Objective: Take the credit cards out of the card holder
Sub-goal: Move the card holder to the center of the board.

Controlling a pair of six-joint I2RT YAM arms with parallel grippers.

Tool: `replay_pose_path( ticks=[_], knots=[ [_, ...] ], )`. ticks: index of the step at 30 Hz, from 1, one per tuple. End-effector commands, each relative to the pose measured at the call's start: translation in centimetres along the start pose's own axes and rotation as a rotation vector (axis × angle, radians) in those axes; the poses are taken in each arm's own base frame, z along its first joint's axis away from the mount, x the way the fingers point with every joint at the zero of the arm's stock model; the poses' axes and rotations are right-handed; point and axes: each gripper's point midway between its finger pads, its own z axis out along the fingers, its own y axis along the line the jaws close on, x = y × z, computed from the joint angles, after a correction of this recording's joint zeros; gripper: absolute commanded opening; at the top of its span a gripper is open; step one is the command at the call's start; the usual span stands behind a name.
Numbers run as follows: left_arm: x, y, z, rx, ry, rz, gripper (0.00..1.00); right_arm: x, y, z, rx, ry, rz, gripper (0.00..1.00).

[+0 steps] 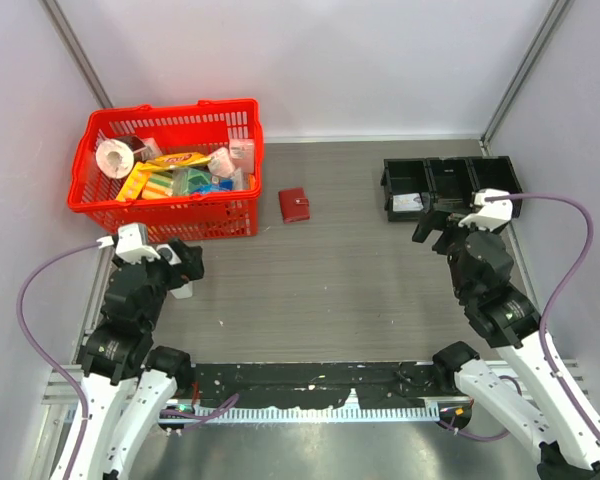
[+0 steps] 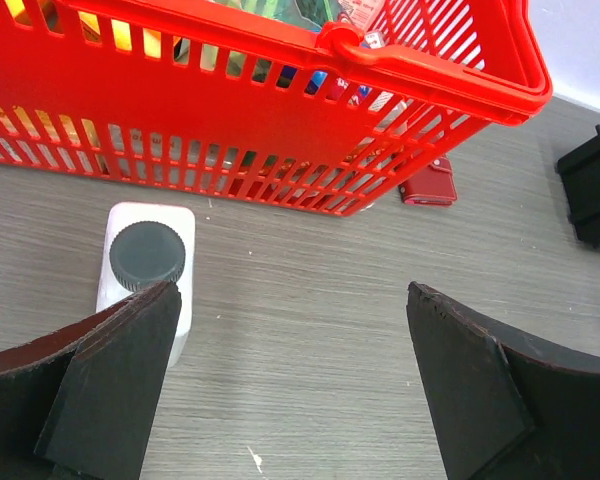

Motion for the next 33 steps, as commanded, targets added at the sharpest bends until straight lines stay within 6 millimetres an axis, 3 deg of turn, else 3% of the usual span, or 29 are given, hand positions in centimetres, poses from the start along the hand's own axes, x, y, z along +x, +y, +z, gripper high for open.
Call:
replay_pose_path(
  ticks=[1, 11, 17, 18, 19, 20, 22, 23, 28, 33],
  knots=[
    [-1.8, -0.9, -0.1, 0.034, -0.063, -0.033, 1.0, 0.1, 3.1, 0.9, -0.136, 0.017, 0.002, 1.0],
    [-2.0, 0.0, -0.9, 0.022, -0.13, -0.044, 1.0, 4.4, 9.9, 4.6, -0.311, 0.226, 0.089, 1.0],
    [-0.2, -1.4, -0.6, 0.095, -0.047, -0.072, 1.0, 5.7, 16.6, 6.9, -0.527, 0.294, 0.203, 0.99],
    [0.0, -1.5, -0.5, 0.097, -0.038, -0.075, 1.0, 6.5, 17.6, 8.1, -0.531, 0.312, 0.231, 0.99],
    [0.2, -1.6, -0.4, 0.102, -0.029, -0.077, 1.0, 8.7, 18.4, 9.1, -0.529, 0.373, 0.226, 0.99],
    [0.2, -1.8, -0.5, 0.109, -0.025, -0.076, 1.0, 8.4, 19.4, 9.7, -0.54, 0.374, 0.245, 0.98],
    [0.3, -1.9, -0.5, 0.115, -0.016, -0.078, 1.0, 10.6, 20.9, 11.3, -0.534, 0.439, 0.251, 0.93],
    [0.4, -2.0, -0.5, 0.12, -0.014, -0.074, 1.0, 12.9, 21.5, 12.1, -0.53, 0.491, 0.245, 0.9],
    [1.0, -1.9, -0.8, 0.131, -0.003, -0.065, 1.0, 15.5, 24.5, 15.1, -0.529, 0.52, 0.295, 0.83],
    [0.9, -1.8, -1.1, 0.14, -0.028, -0.089, 1.0, 19.5, 26.9, 17.2, -0.528, 0.583, 0.328, 0.71]
  ],
)
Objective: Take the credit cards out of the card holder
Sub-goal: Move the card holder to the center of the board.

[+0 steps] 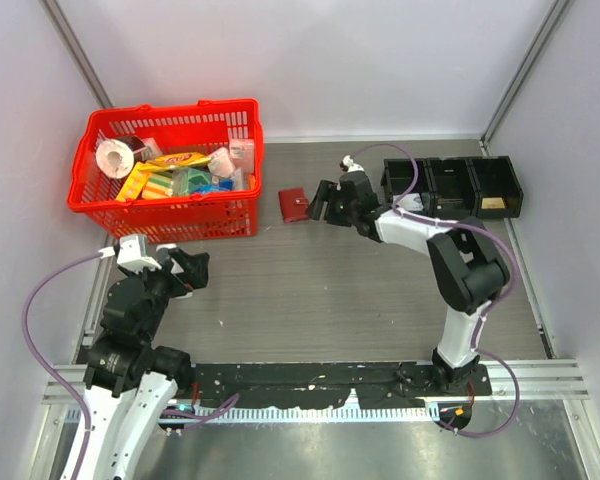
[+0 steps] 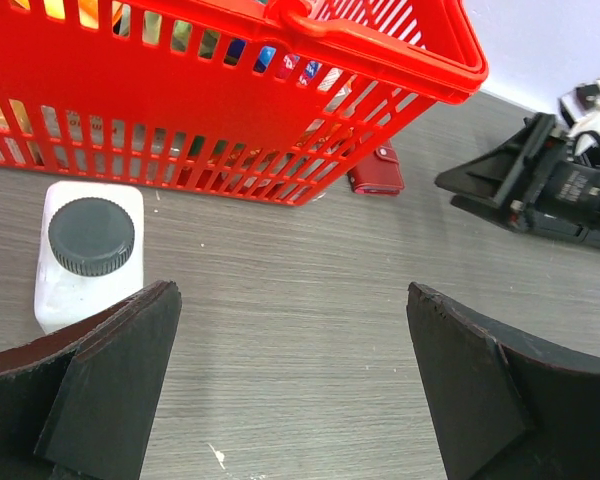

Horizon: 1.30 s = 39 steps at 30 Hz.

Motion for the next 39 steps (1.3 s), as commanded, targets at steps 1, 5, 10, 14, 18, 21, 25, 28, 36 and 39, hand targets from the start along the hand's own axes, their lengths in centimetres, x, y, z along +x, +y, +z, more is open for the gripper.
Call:
replay_pose_path(
  ticks=[1, 5, 10, 14, 18, 21, 25, 28, 36, 39],
  knots=[
    [-0.2, -0.5, -0.3, 0.033, -0.026, -0.027, 1.0, -2.5, 3.6, 2.5, -0.11, -0.076, 0.069, 0.7],
    [0.3, -1.0, 0.0, 0.049, 0.019, -0.021, 1.0, -1.8, 2.6, 4.7, -0.08, -0.083, 0.124, 0.61],
    [0.7, -1.3, 0.5, 0.057, 0.053, -0.033, 1.0, -1.0, 1.7, 7.0, -0.059, -0.073, 0.149, 0.57],
    [1.0, -1.2, 0.7, 0.051, 0.064, -0.036, 1.0, -0.4, 1.8, 8.1, -0.078, -0.053, 0.165, 0.57],
    [1.6, -1.4, 1.2, 0.056, 0.094, -0.043, 1.0, 0.0, 1.3, 8.8, -0.07, -0.053, 0.176, 0.54],
    [1.9, -1.5, 1.4, 0.056, 0.114, -0.049, 1.0, 0.3, 1.1, 9.1, -0.07, -0.046, 0.175, 0.5],
    [2.2, -1.7, 1.7, 0.064, 0.124, -0.057, 1.0, 0.6, 0.8, 9.4, -0.065, -0.042, 0.177, 0.37],
    [2.7, -1.8, 2.0, 0.072, 0.144, -0.057, 1.0, 0.7, 0.7, 9.4, -0.064, -0.039, 0.173, 0.21],
    [3.7, -2.3, 2.4, 0.091, 0.198, -0.069, 1.0, 0.6, 1.8, 8.6, -0.112, -0.025, 0.154, 0.01],
    [3.7, -2.5, 2.5, 0.095, 0.203, -0.075, 1.0, 0.7, 2.2, 7.9, -0.129, -0.018, 0.148, 0.01]
  ],
)
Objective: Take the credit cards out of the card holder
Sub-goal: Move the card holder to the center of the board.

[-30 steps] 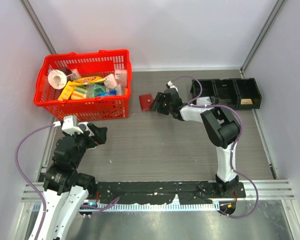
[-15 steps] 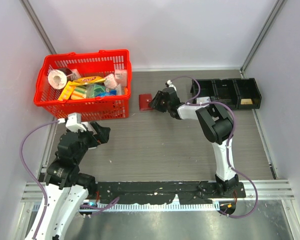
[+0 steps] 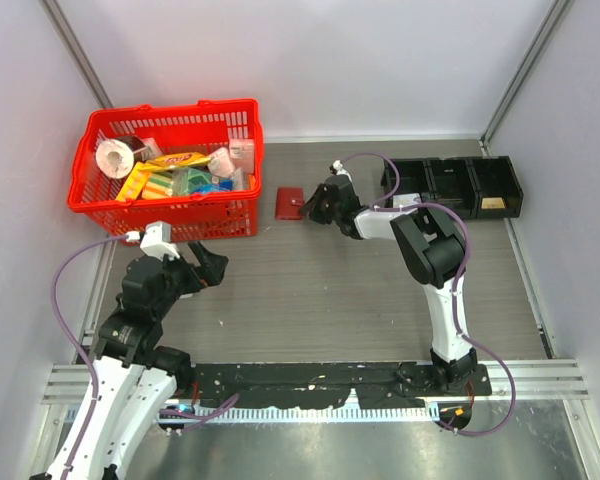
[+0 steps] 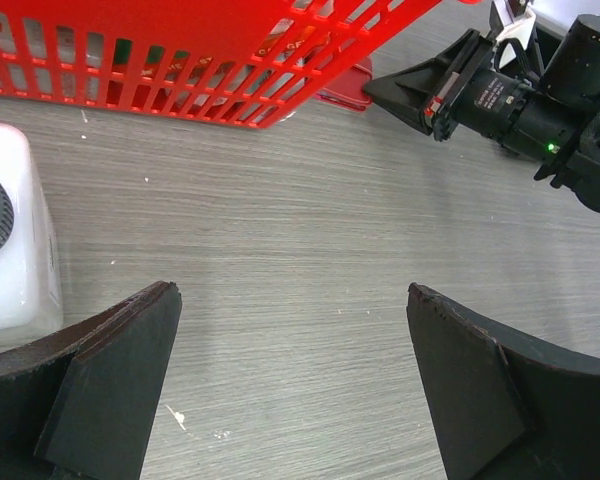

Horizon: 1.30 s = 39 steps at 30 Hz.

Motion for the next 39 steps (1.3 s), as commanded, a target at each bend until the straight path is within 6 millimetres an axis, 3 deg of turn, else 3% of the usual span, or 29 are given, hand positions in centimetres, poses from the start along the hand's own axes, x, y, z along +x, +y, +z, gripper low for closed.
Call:
replay_pose_path(
  ticks=[1, 4, 5, 6, 7, 8, 9, 10, 11, 14, 15, 16, 17, 18, 19, 20, 21, 22, 25, 26, 28, 29, 31, 35, 39],
  knots=[
    [-0.7, -1.1, 0.2, 0.047, -0.019, -0.013, 1.0, -0.5, 1.9, -1.5, -0.055, 0.001, -0.019, 0.01],
    [-0.6, -1.1, 0.3, 0.049, -0.016, -0.017, 1.0, -0.3, 2.4, -3.0, -0.073, 0.012, -0.018, 0.01],
    [-0.7, -1.1, 0.3, 0.051, -0.016, -0.018, 1.0, 0.6, 1.7, -3.4, -0.06, 0.035, -0.015, 0.01],
    [-0.5, -1.2, 0.3, 0.052, -0.01, -0.016, 1.0, 0.4, 2.3, -4.2, -0.076, 0.035, -0.017, 0.01],
    [-0.5, -1.1, 0.4, 0.053, -0.008, -0.016, 1.0, 1.5, 1.2, -4.7, -0.055, 0.06, -0.011, 0.01],
    [-0.4, -1.2, 0.5, 0.055, -0.003, -0.013, 1.0, 1.3, 2.0, -5.8, -0.075, 0.055, -0.011, 0.01],
    [-0.2, -1.2, 0.7, 0.059, 0.006, -0.012, 1.0, 2.6, 0.8, -6.4, -0.053, 0.082, -0.005, 0.01],
    [0.0, -1.4, 0.9, 0.069, 0.015, -0.009, 1.0, 2.3, 1.6, -7.5, -0.072, 0.079, -0.005, 0.01],
    [0.2, -1.5, 1.2, 0.07, 0.032, -0.01, 1.0, 4.0, 0.4, -8.4, -0.05, 0.113, 0.006, 0.01],
    [0.9, -2.4, 2.0, 0.096, 0.086, -0.018, 1.0, 5.4, 0.3, -11.8, -0.049, 0.127, 0.001, 0.01],
    [1.4, -2.9, 2.4, 0.111, 0.115, -0.024, 1.0, 7.2, -0.9, -12.7, -0.018, 0.163, -0.005, 0.01],
    [1.8, -3.4, 2.7, 0.119, 0.139, -0.029, 1.0, 7.3, -0.3, -14.0, -0.03, 0.153, -0.018, 0.01],
    [2.3, -3.9, 3.2, 0.122, 0.162, -0.032, 1.0, 9.0, -1.6, -15.0, 0.006, 0.186, -0.025, 0.01],
    [2.8, -4.4, 3.6, 0.119, 0.175, -0.033, 1.0, 8.8, -0.9, -16.2, -0.01, 0.167, -0.036, 0.01],
    [3.5, -5.1, 4.0, 0.125, 0.193, -0.025, 1.0, 10.3, -1.8, -17.0, 0.021, 0.197, -0.048, 0.01],
    [3.9, -5.9, 4.3, 0.132, 0.195, -0.023, 1.0, 9.9, -1.3, -18.1, 0.01, 0.177, -0.057, 0.01],
    [4.6, -6.4, 4.7, 0.129, 0.204, -0.016, 1.0, 10.9, -2.2, -18.8, 0.047, 0.193, -0.069, 0.01],
    [5.4, -7.2, 5.0, 0.133, 0.225, -0.02, 1.0, 10.4, -1.7, -19.8, 0.031, 0.171, -0.088, 0.01],
    [7.3, -8.5, 5.9, 0.113, 0.27, 0.014, 1.0, 10.1, -2.7, -21.6, 0.087, 0.145, -0.126, 0.05],
    [7.6, -8.6, 6.3, 0.091, 0.282, 0.033, 0.99, 9.2, -2.0, -22.2, 0.066, 0.111, -0.149, 0.1],
    [8.4, -8.9, 6.8, 0.039, 0.321, 0.07, 1.0, 9.0, -3.0, -23.6, 0.125, 0.118, -0.181, 0.24],
    [8.9, -9.0, 7.0, 0.017, 0.346, 0.09, 1.0, 7.8, -3.0, -24.1, 0.144, 0.071, -0.198, 0.37],
    [9.5, -8.9, 7.3, -0.038, 0.379, 0.115, 1.0, 6.7, -3.3, -25.3, 0.183, 0.041, -0.236, 0.53],
    [10.6, -8.3, 7.5, -0.137, 0.414, 0.135, 1.0, 4.0, -4.1, -27.5, 0.292, -0.029, -0.326, 0.78],
    [11.3, -7.0, 7.4, -0.236, 0.44, 0.145, 1.0, 1.0, -5.3, -29.6, 0.445, -0.121, -0.344, 0.91]
  ],
)
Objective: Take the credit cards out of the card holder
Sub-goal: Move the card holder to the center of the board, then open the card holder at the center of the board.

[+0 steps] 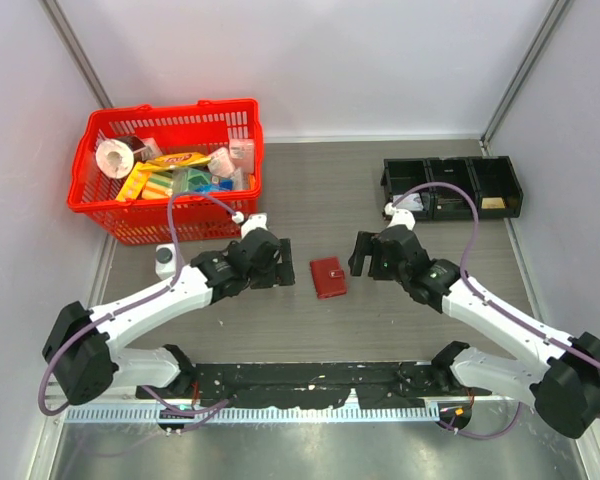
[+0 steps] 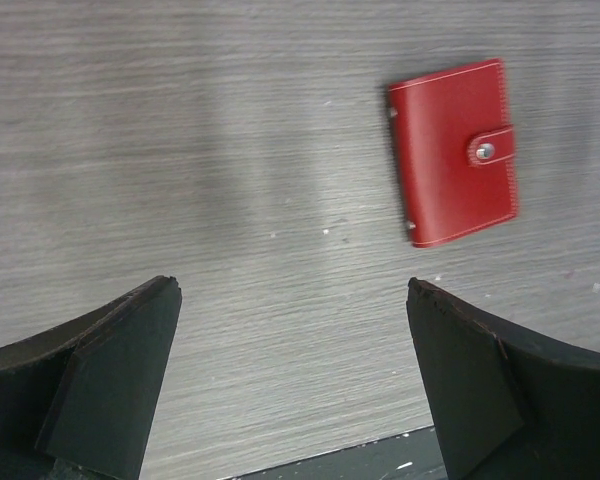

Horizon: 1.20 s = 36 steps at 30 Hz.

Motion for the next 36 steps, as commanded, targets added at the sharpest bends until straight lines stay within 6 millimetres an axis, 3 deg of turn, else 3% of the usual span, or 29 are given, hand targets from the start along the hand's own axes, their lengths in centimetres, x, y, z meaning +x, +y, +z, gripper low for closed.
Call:
replay_pose_path(
  ticks=[1, 3, 6, 10, 12, 15, 19, 21, 25, 29, 30, 32, 36],
  knots=[
    [0.1, 2.2, -0.3, -0.164, 0.004, -0.018, 1.0, -4.2, -4.9, -2.9, 0.318, -0.143, 0.02, 0.91],
    [0.2, 2.5, -0.6, -0.213, 0.005, -0.008, 1.0, -4.1, -7.1, -3.6, 0.438, -0.174, 0.066, 0.91],
    [0.3, 2.3, -1.2, -0.233, 0.017, -0.014, 1.0, -3.1, -8.1, -3.3, 0.47, -0.132, 0.056, 0.91],
    [0.2, 1.2, -2.1, -0.168, 0.01, -0.063, 1.0, -3.6, -6.5, -3.2, 0.382, -0.13, 0.039, 0.91],
    [-0.1, 1.3, -2.7, -0.154, -0.029, -0.09, 1.0, -4.3, -5.9, -3.3, 0.341, -0.172, 0.03, 0.91],
    [-0.8, 0.1, -3.4, -0.042, -0.078, -0.117, 1.0, -5.6, -5.1, -4.2, 0.291, -0.256, 0.043, 0.91],
    [-0.9, 1.6, -4.1, -0.084, -0.113, -0.166, 1.0, -6.8, -2.5, -5.6, 0.155, -0.367, 0.028, 0.91],
    [-1.1, 1.2, -4.2, -0.059, -0.121, -0.163, 0.99, -7.2, -1.1, -6.3, 0.06, -0.436, 0.019, 0.91],
    [-1.1, -0.7, -3.3, 0.001, -0.091, -0.091, 1.0, -5.6, 1.3, -5.6, -0.151, -0.475, 0.028, 0.91],
    [-1.0, -2.7, -2.1, 0.027, -0.024, 0.01, 1.0, -3.3, 1.5, -3.9, -0.141, -0.351, -0.003, 0.91],
    [-0.8, -2.9, -1.7, 0.021, -0.006, 0.03, 0.99, -2.7, 1.1, -3.4, -0.11, -0.313, -0.015, 0.98],
    [-0.7, -3.5, -0.9, 0.026, 0.014, 0.058, 0.98, -2.1, 0.6, -2.8, -0.073, -0.279, -0.013, 1.0],
    [-0.7, -3.6, 1.0, -0.034, 0.035, 0.085, 0.95, -0.7, 0.7, -2.4, -0.087, -0.228, 0.061, 1.0]
  ],
)
